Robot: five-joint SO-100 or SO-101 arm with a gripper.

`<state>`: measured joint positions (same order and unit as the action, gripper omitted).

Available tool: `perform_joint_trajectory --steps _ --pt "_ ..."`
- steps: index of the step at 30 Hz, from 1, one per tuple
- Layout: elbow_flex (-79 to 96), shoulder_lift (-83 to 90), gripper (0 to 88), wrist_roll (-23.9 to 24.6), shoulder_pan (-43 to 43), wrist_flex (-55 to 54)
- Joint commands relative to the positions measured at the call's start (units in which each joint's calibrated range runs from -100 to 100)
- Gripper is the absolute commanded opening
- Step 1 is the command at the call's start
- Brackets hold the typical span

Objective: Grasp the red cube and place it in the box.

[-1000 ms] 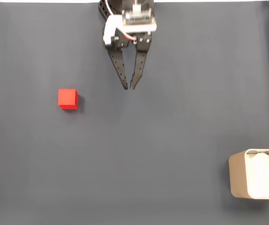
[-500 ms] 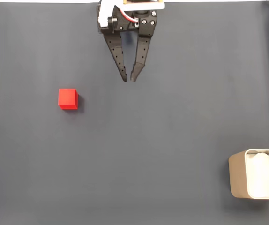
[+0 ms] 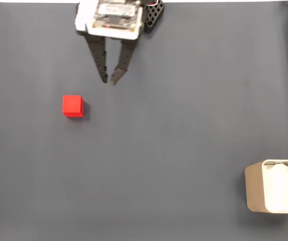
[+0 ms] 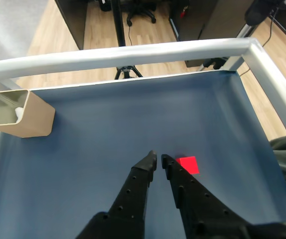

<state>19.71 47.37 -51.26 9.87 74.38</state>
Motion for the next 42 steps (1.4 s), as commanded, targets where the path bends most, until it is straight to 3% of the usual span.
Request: perform_joint_trajectory --steps 1,18,29,31,42 --pt "-4.7 -1.5 0.9 0.0 3.1 1.7" --pt "-3.9 -7.5 2.4 -0.9 15.8 3.3" --pt "1.9 -10.6 13.1 -1.2 19.3 -1.8" --pt "8.6 -11.0 18.0 -1.2 20.2 -8.3" --pt "23.1 -11.2 25.6 -2.0 23.7 -24.1"
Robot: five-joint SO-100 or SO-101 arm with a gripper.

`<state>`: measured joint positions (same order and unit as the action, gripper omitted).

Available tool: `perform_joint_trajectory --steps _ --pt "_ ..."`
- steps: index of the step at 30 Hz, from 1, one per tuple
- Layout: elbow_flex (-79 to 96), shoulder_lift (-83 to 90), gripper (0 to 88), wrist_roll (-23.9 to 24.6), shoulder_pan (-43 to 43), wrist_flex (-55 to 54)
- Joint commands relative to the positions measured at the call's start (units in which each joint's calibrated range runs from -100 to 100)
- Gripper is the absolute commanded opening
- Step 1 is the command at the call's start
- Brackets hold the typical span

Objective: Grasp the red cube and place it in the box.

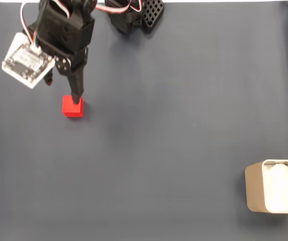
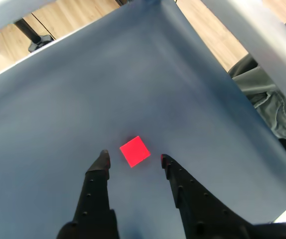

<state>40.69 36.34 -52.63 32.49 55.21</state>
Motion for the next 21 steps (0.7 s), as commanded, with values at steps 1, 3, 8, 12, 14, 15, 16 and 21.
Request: perform_joint_trajectory --steps 1,3,8,12,14,15,16,21 --pt "3.1 -0.3 25.9 -0.9 1.4 -6.0" --pt "4.8 -0.5 27.1 -1.1 1.7 -7.8" --pt "7.4 -1.9 29.9 -1.5 2.2 -11.4" --pt "10.0 -2.8 32.4 -1.9 2.4 -15.0" --pt "12.2 -3.0 33.4 -2.5 2.4 -17.3" --pt "13.3 -3.1 33.8 -2.8 2.4 -18.5" --pt "14.3 -3.1 34.0 -2.9 2.4 -19.4" --pt "17.9 -4.0 35.1 -3.5 2.0 -22.8"
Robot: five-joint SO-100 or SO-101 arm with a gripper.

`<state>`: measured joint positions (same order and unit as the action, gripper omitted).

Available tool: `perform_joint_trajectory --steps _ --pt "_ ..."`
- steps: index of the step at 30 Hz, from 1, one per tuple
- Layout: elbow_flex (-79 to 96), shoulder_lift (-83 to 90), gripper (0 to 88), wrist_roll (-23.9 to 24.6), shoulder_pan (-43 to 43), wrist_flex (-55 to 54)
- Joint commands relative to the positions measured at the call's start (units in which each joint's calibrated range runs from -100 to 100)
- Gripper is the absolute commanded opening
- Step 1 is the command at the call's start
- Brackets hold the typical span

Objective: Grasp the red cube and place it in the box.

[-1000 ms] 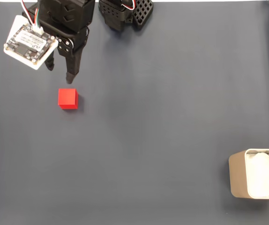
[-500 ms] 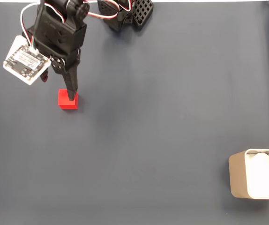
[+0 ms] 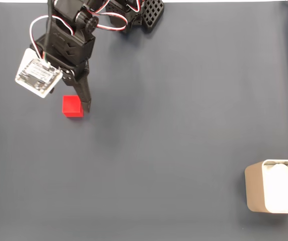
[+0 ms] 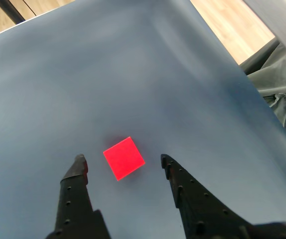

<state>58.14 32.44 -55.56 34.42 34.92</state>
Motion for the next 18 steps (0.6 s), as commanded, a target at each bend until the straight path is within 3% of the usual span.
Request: perform_joint_trajectory --steps 1,18 --pt "0.9 -0.3 35.3 -0.5 0.0 -3.0" --pt "3.3 -8.3 37.2 -0.9 -0.6 -10.9"
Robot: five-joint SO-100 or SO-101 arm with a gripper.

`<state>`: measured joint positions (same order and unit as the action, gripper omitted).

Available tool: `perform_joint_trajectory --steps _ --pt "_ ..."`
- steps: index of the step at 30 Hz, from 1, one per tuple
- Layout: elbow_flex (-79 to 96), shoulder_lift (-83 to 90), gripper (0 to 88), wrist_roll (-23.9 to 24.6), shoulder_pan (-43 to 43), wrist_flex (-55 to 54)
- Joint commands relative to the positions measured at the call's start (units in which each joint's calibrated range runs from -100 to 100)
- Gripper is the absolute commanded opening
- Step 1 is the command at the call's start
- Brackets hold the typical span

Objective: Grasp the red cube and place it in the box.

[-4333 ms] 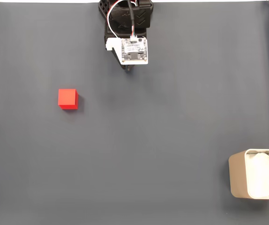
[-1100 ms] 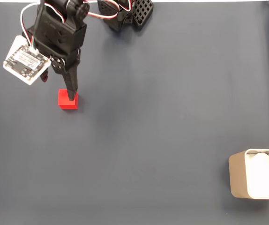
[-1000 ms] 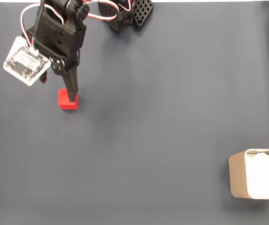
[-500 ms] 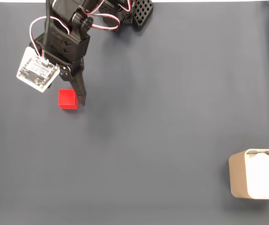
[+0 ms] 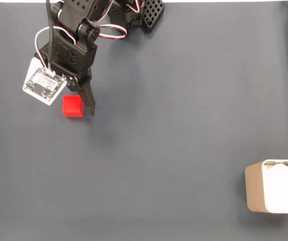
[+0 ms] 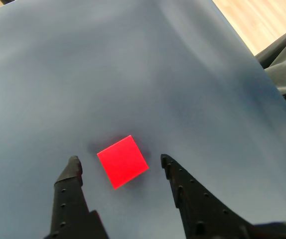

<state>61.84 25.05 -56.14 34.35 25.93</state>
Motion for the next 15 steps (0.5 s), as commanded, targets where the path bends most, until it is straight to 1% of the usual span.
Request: perform_joint_trajectory --steps 1,7,15 --pt "-0.4 -1.5 37.4 -0.3 -0.6 -2.4" --pt "-0.8 -4.3 37.9 -0.2 -1.4 -5.0" --pt "-1.3 -5.1 38.0 0.0 -3.5 -5.0"
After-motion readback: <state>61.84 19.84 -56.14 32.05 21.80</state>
